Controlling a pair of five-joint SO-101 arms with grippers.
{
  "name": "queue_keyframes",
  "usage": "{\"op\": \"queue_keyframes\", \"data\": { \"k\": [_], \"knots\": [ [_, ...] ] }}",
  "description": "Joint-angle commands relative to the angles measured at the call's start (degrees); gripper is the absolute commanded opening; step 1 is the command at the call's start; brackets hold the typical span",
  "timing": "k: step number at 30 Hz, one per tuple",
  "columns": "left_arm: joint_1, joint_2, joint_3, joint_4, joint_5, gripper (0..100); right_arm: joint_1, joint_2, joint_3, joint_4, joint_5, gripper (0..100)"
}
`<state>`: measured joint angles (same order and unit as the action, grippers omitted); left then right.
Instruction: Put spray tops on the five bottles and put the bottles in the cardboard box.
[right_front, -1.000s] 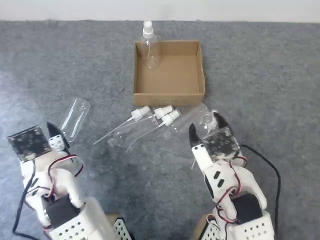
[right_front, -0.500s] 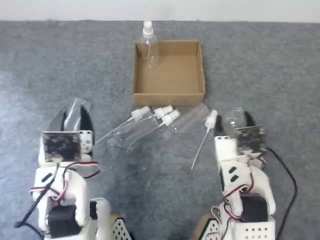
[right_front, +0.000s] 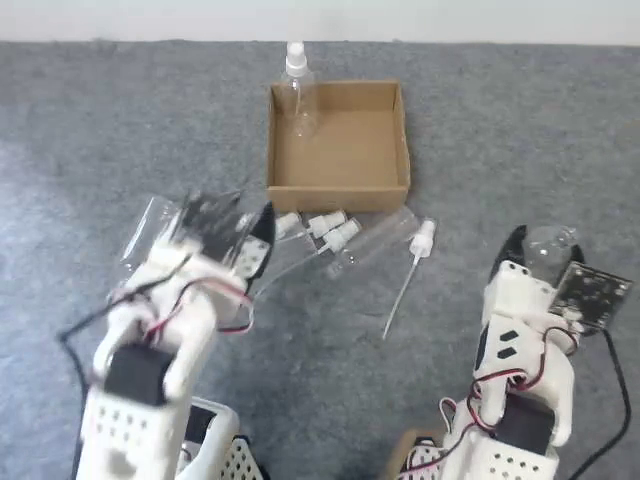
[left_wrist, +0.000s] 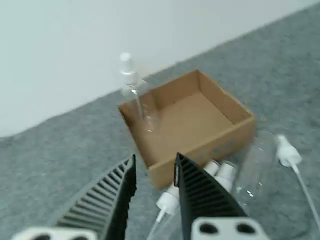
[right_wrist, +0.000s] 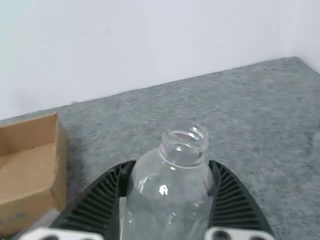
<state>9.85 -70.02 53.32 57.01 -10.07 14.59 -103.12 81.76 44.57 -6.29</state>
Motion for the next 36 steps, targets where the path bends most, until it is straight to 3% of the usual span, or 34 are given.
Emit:
{"op": "queue_keyframes", "data": {
  "k": [1, 6, 18, 31, 36],
  "knots": [
    [4.22, 15.3, -10.42, 0.18, -0.18, 12, 2.86, -0.92, -4.4, -1.8, -1.76, 12.4],
    [7.38, 26.81, -17.89, 0.18, 0.26, 12, 2.68, -0.92, -4.31, -1.8, -1.76, 12.3],
    [14.77, 46.77, -30.64, 0.18, 9.58, 19, 6.29, -1.01, -4.48, -2.95, -1.67, 12.3],
    [24.0, 67.43, -46.37, -0.09, 22.77, 19, 6.55, -1.01, -4.48, -2.95, -1.67, 12.3],
    [25.23, 75.34, -49.71, -2.73, 24.26, 19, 6.64, -1.01, -4.48, -2.95, -1.67, 12.3]
  ]
}}
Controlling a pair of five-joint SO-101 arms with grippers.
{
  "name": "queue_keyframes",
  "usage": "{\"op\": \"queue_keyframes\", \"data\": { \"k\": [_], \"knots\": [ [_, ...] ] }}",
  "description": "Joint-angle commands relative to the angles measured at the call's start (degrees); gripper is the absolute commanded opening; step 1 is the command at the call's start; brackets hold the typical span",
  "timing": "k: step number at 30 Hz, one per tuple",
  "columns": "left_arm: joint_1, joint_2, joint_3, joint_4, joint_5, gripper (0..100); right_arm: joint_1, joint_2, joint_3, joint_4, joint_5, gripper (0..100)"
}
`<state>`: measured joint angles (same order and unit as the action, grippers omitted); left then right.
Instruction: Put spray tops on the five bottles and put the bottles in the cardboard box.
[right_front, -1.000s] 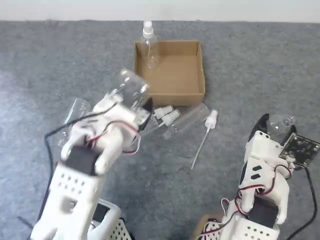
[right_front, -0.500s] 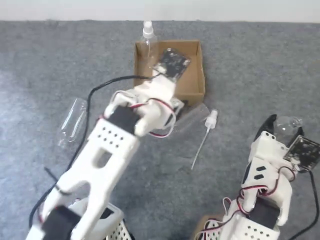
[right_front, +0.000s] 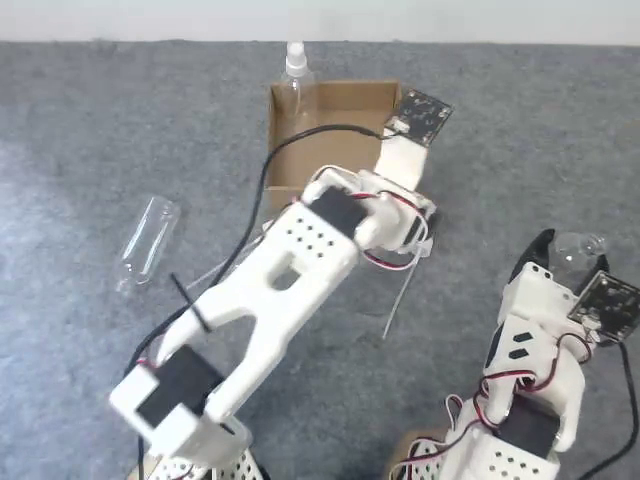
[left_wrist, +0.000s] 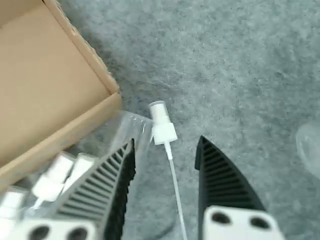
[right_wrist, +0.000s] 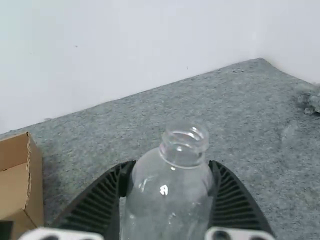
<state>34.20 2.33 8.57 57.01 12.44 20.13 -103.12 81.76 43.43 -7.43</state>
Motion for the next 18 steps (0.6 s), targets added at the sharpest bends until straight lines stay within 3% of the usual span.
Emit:
{"op": "queue_keyframes", "data": {
  "k": [1, 18],
  "knots": [
    [1.05, 4.4, -4.97, -4.22, 1.76, 19, 1.1, -1.01, -4.48, -1.8, -0.53, 12.3],
    [3.69, 19.6, -5.23, -18.11, 1.67, 19, 2.51, -1.01, -4.48, -1.89, -0.53, 12.3]
  ]
}}
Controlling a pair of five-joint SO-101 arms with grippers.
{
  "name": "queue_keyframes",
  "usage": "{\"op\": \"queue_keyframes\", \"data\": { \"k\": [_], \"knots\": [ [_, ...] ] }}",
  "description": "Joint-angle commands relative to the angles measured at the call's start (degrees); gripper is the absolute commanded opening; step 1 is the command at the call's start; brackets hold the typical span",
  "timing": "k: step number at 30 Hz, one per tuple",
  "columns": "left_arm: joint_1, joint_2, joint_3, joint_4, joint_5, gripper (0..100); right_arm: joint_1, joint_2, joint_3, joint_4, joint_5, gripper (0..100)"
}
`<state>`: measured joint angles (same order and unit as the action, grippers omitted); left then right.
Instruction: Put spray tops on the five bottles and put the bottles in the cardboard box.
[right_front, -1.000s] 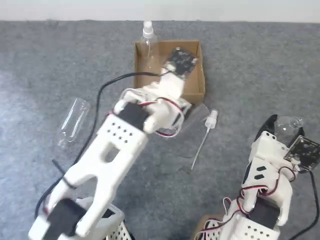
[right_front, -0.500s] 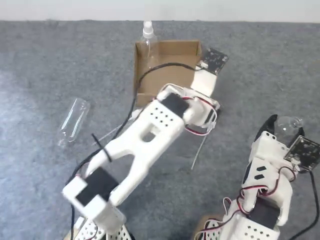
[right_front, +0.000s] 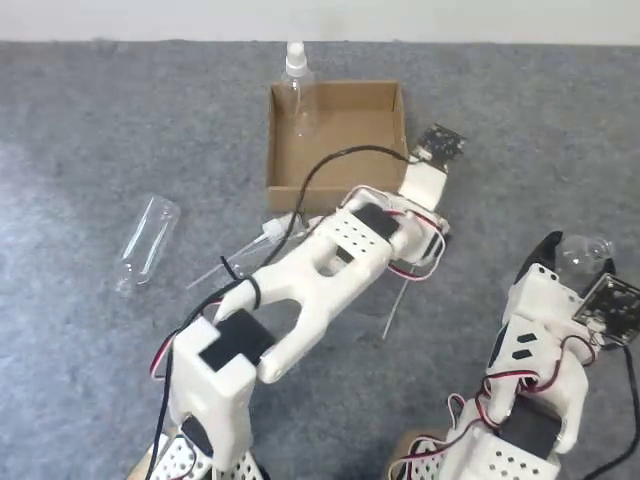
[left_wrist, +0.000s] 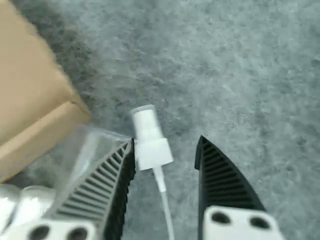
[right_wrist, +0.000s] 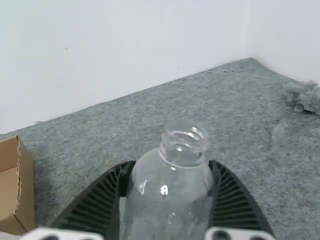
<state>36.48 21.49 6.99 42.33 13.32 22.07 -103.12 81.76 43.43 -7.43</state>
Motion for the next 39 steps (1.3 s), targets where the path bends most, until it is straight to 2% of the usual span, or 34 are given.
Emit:
{"op": "queue_keyframes", "data": {
  "k": [1, 10, 17, 22, 36, 39],
  "knots": [
    [1.58, 1.05, -3.65, -4.13, 0.7, 19, 0.57, -1.01, -4.48, -1.89, -0.53, 12.3],
    [1.32, 3.43, -3.74, -6.51, 0.7, 19, 0.57, -1.01, -4.48, -1.89, -0.53, 12.3],
    [1.32, 3.52, -4.35, -1.05, 0.97, 18, 0.48, -1.01, -4.48, -1.89, -0.53, 12.3],
    [1.23, 6.86, -9.71, 4.22, 1.05, 18, -1.01, -1.01, -4.48, -1.89, -0.53, 12.4],
    [0.09, 25.58, -41.45, 30.15, 4.4, 18, -1.01, -1.01, -4.48, -1.89, -0.44, 12.4],
    [-0.44, 28.48, -46.73, 33.76, 4.4, 14, -1.01, -1.01, -4.48, -1.89, -0.44, 12.4]
  ]
}}
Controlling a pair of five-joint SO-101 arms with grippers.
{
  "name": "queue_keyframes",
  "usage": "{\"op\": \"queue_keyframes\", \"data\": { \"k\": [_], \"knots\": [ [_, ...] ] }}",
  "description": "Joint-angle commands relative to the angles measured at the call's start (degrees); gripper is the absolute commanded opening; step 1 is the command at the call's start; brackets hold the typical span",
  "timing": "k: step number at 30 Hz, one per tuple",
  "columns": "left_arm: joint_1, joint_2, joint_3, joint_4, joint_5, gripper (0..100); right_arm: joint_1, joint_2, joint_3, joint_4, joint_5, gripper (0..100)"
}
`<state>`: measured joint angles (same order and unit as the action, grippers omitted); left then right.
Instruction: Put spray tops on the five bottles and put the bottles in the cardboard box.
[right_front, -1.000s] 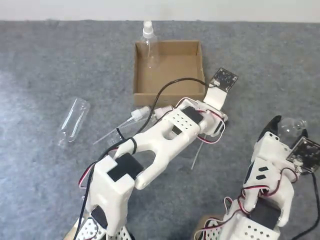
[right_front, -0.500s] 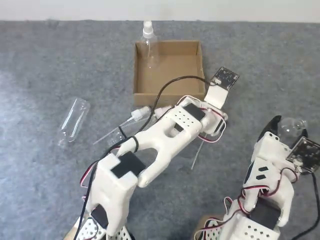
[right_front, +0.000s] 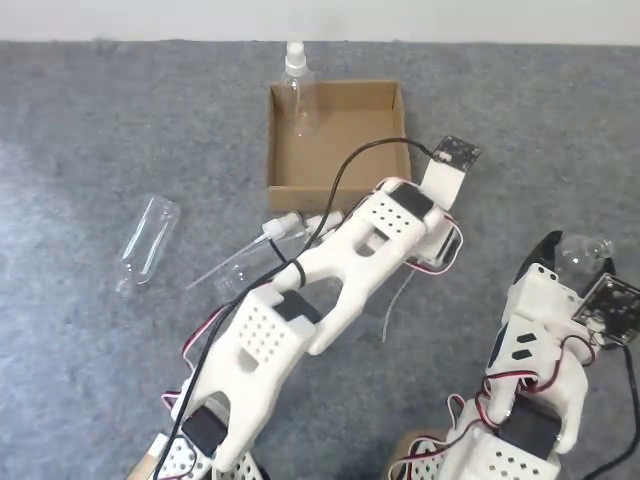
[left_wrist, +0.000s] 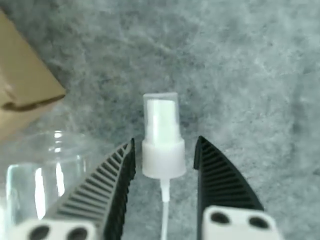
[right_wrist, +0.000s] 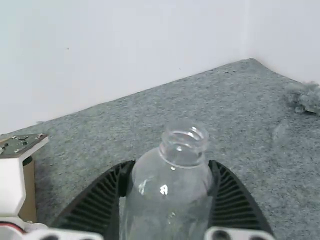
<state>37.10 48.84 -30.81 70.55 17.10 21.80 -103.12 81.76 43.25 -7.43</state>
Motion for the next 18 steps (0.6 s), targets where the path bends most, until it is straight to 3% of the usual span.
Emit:
{"op": "queue_keyframes", "data": {
  "k": [1, 6, 18],
  "knots": [
    [-1.05, 1.93, -10.42, 6.42, 0.44, 11, -0.75, -1.01, -4.48, -1.71, -0.44, 12.4],
    [-1.05, 5.01, -16.22, 11.25, 0.26, 4, -0.75, -1.01, -4.48, -1.63, -0.44, 12.5],
    [-0.79, 5.71, -22.9, 19.08, 0.18, 1, -0.75, -1.01, -4.48, -1.63, -0.44, 12.5]
  ]
}}
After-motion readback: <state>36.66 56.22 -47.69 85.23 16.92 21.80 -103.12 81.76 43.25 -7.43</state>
